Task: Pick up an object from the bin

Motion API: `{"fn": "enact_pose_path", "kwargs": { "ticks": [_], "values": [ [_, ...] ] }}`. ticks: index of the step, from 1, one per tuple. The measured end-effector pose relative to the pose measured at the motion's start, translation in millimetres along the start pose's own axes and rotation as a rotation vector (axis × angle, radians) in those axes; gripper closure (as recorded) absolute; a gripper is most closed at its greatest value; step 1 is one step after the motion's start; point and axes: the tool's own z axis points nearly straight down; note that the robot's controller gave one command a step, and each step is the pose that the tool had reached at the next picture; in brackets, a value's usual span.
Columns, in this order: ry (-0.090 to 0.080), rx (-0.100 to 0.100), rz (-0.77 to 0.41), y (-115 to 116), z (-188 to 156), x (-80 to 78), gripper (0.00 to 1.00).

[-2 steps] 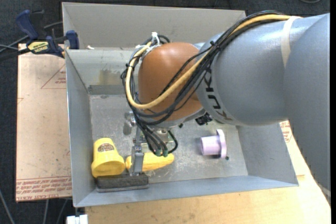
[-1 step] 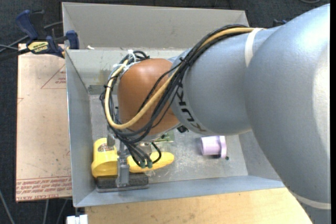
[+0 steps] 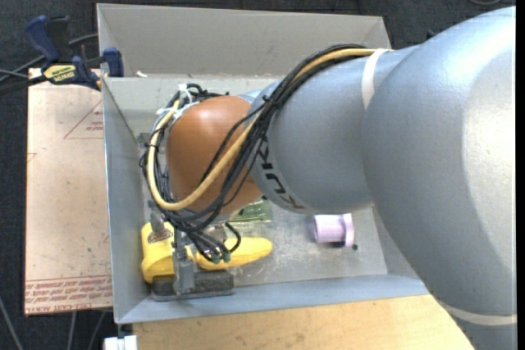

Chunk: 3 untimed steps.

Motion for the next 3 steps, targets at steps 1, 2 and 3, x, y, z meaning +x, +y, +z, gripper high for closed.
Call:
{"fn": "enact_pose_path", "kwargs": {
  "ticks": [1, 2, 3],
  "values": [
    [0.001, -0.001, 0.017, -2, 12, -2.4, 0.00],
    [-0.014, -0.003, -0.012, -6, 26, -18.1, 0.00],
    [-0.020, -0.008, -0.062, -5, 26, -31.5, 1.00]
  ]
}}
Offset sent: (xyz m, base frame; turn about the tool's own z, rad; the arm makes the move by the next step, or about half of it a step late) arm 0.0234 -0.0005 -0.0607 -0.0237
